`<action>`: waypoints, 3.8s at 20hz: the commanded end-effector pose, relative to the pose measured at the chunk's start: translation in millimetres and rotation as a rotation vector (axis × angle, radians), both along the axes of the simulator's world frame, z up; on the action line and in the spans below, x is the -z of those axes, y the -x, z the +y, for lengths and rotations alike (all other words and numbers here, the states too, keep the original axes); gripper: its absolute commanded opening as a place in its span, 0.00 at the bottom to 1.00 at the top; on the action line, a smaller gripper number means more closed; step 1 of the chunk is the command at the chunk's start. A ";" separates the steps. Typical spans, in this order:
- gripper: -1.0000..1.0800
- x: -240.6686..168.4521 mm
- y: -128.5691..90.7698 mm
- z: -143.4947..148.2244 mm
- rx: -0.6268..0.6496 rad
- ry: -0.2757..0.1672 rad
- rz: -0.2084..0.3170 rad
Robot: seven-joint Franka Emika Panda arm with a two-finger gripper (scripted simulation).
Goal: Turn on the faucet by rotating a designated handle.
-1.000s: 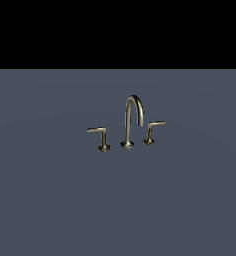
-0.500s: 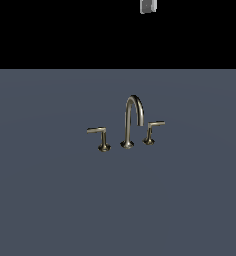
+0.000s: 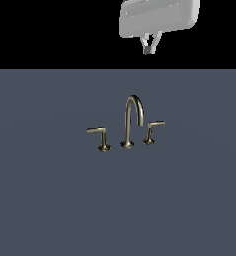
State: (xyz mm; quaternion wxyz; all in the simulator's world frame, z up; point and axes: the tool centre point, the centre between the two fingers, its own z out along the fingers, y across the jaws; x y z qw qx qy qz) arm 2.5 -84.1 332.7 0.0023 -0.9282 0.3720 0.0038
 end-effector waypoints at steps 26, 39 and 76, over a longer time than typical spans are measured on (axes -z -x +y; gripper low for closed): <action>0.00 227.6 -96.3 -62.9 0.551 0.008 -0.003; 0.00 241.7 -92.0 -71.0 0.580 0.009 -0.002; 0.00 241.7 -9.8 -69.3 0.576 0.007 -0.009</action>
